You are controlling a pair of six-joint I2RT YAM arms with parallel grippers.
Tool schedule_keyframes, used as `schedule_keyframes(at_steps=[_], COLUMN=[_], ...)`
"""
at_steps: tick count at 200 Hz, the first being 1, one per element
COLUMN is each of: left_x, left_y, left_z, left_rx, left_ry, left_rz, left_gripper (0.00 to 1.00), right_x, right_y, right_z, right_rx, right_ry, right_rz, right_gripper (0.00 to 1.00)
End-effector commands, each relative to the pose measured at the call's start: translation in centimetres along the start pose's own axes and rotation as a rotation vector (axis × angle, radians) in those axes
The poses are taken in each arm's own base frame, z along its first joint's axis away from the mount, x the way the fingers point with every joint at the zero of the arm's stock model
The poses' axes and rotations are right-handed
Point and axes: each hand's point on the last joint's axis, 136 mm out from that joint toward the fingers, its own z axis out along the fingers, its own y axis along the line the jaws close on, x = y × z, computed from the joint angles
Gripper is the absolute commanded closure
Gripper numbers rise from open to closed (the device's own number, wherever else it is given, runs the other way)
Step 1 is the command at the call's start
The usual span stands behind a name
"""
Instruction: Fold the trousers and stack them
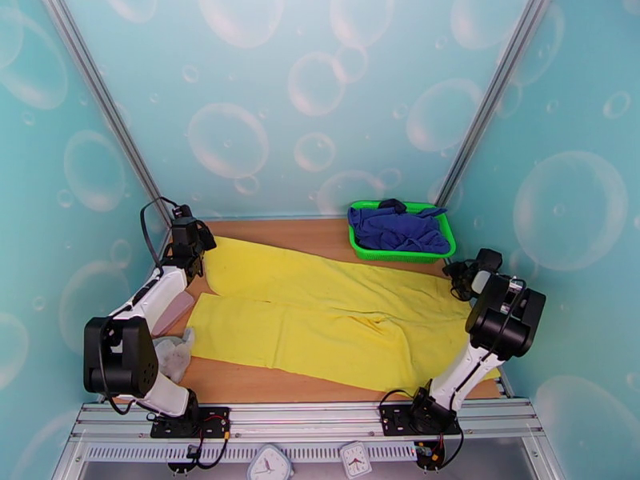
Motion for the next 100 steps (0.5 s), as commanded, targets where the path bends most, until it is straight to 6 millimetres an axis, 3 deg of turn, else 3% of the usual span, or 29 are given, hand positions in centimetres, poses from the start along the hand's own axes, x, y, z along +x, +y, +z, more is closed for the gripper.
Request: schedule_keyframes(at_steps=[1,33,100], left_x=[-0.5,-0.6,-1.8], left_y=[-0.7,-1.0,-1.5], left_z=[0.3,0.3,-0.8], left_rx=[0.021,0.035,0.07], left_ry=[-0.02,-0.02,-0.051], left_rz=[0.019,0.014,0.003], left_gripper=[1.0,1.0,1.0], right_x=[3.1,4.8,10.1], right_y=[-3.1,-3.6,-5.7], right_z=[1.4,1.1,-1.6], right_rx=[0.118,0.15,0.252], right_ry=[0.127,0.185,0.256], right_rz=[0.014,-0.031,-0.076], right_gripper=[0.33,0.38,0.38])
